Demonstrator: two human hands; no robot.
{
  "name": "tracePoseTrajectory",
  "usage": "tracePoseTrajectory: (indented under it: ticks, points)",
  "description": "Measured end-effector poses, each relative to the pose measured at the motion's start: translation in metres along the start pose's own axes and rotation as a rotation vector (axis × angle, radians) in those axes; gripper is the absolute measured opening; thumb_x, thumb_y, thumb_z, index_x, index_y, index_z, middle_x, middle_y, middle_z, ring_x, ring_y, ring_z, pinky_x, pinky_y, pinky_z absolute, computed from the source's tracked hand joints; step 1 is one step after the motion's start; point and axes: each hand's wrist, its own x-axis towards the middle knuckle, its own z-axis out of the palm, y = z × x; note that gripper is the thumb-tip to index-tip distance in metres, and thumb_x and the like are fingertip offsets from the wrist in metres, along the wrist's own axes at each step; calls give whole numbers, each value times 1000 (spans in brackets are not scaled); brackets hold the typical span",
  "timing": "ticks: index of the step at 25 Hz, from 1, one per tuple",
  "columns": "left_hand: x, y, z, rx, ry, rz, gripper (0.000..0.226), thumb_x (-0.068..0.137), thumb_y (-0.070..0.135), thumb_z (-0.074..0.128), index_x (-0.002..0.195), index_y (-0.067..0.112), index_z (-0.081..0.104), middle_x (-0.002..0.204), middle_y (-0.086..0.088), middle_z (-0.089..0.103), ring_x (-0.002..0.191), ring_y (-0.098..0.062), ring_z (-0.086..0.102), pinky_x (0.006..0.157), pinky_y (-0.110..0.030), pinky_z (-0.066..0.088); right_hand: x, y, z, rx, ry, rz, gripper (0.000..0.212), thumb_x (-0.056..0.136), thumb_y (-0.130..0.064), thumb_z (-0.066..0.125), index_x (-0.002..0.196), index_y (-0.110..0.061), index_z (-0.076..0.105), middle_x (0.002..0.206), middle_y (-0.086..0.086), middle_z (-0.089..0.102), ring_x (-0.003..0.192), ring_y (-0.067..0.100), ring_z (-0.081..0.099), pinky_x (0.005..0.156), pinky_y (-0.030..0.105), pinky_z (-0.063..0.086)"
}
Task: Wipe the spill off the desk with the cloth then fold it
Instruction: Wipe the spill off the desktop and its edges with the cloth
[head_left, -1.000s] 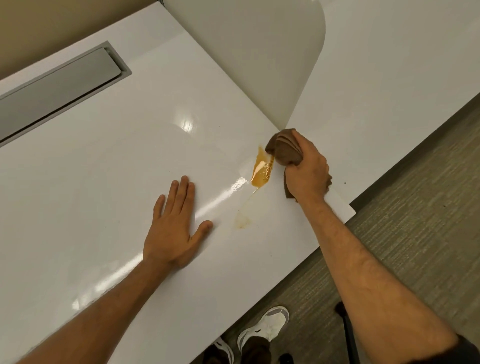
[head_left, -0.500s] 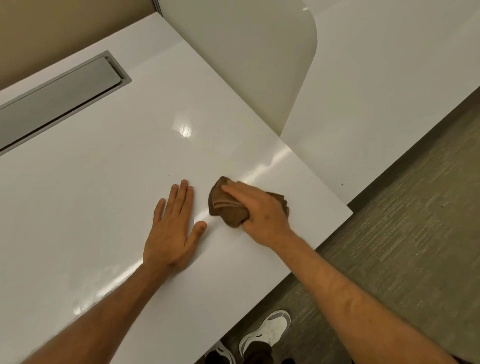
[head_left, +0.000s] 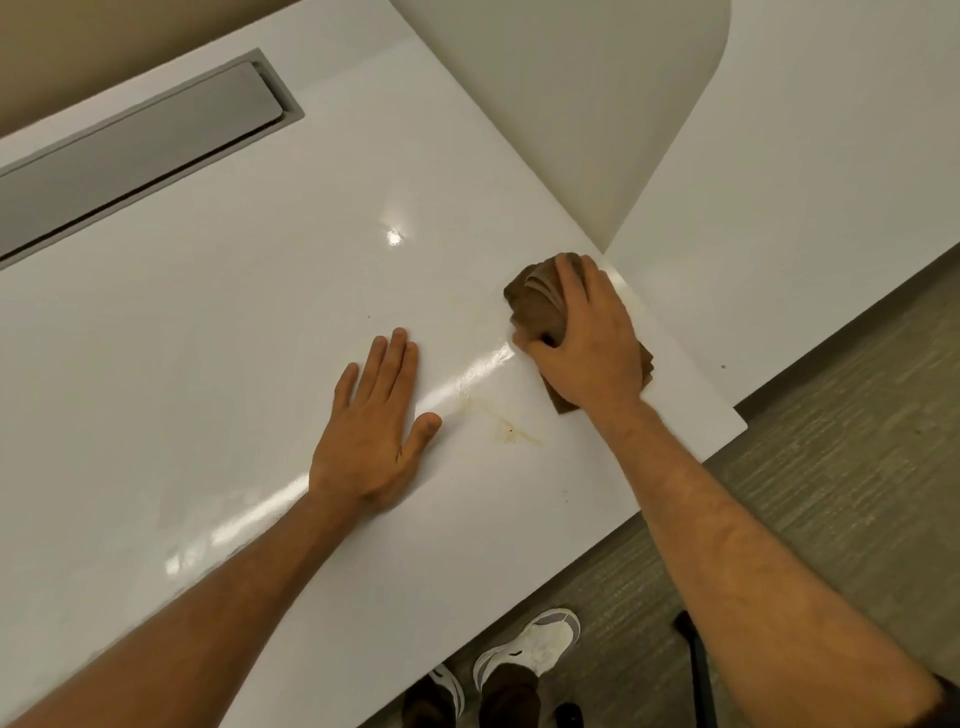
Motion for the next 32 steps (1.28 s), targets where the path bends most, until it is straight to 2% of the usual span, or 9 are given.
tracePoseTrajectory:
  ticks: [5,11,15,20,23,25,28,30,32]
  points:
    - [1,0,0,3,8,-3,85,101,70,13,166,19,-7,175,5,-14,160,-10,-16,130,-36,-8,30,-19,19,-33,-1,-119,87,81,-45,74,154,-17,35,156,7,41,144,30,38,116,43,36]
    - [-1,0,2,-34,39,-5,88,101,70,16,166,15,-4,175,3,-10,160,-9,-12,130,-35,-6,11,-26,15,54,-401,-538,82,79,-13,72,153,-24,38,157,1,44,149,34,32,120,47,25]
    - [-2,0,2,-19,41,-5,86,102,68,17,167,16,-3,175,2,-9,161,-11,-12,131,-37,-4,-51,1,0,54,-542,-656,83,80,-11,77,152,-30,41,157,-4,44,149,25,32,122,41,19]
    - [-1,2,-1,6,19,-14,87,101,69,15,166,16,-6,175,3,-12,160,-11,-14,131,-38,-5,-140,29,-22,261,-509,-501,61,76,-15,86,132,-28,65,141,-6,61,137,20,52,113,50,41]
    - [-2,3,-1,-8,18,-18,87,100,70,17,166,17,-6,175,4,-12,160,-10,-14,131,-38,-4,-151,34,-36,591,-495,-173,58,81,-11,82,127,-43,67,130,-19,67,123,11,63,98,32,55]
    - [-2,3,-1,-10,23,-19,89,100,72,16,166,18,-5,175,5,-12,160,-9,-14,130,-37,-5,-127,31,-41,819,-295,89,61,84,-7,78,124,-50,66,122,-23,69,112,7,67,85,18,57]
    - [-2,5,-2,-9,19,-23,89,99,73,16,166,18,-5,175,5,-13,160,-9,-15,130,-38,-4,-77,23,-37,640,94,170,63,88,-15,76,140,-42,53,135,-23,61,124,-1,56,104,21,48]
    - [-2,5,-3,-11,12,-24,90,100,72,17,166,17,-5,175,5,-13,160,-9,-15,131,-39,-3,-55,12,-23,292,28,153,77,92,-32,71,157,-27,29,160,-2,38,146,15,34,121,37,30]
    - [-2,6,-3,-16,17,-23,90,99,74,16,166,17,-5,175,5,-12,160,-10,-15,131,-38,-4,-41,7,-7,-12,-47,48,87,95,-44,64,161,-15,15,167,13,20,153,30,19,125,45,20]
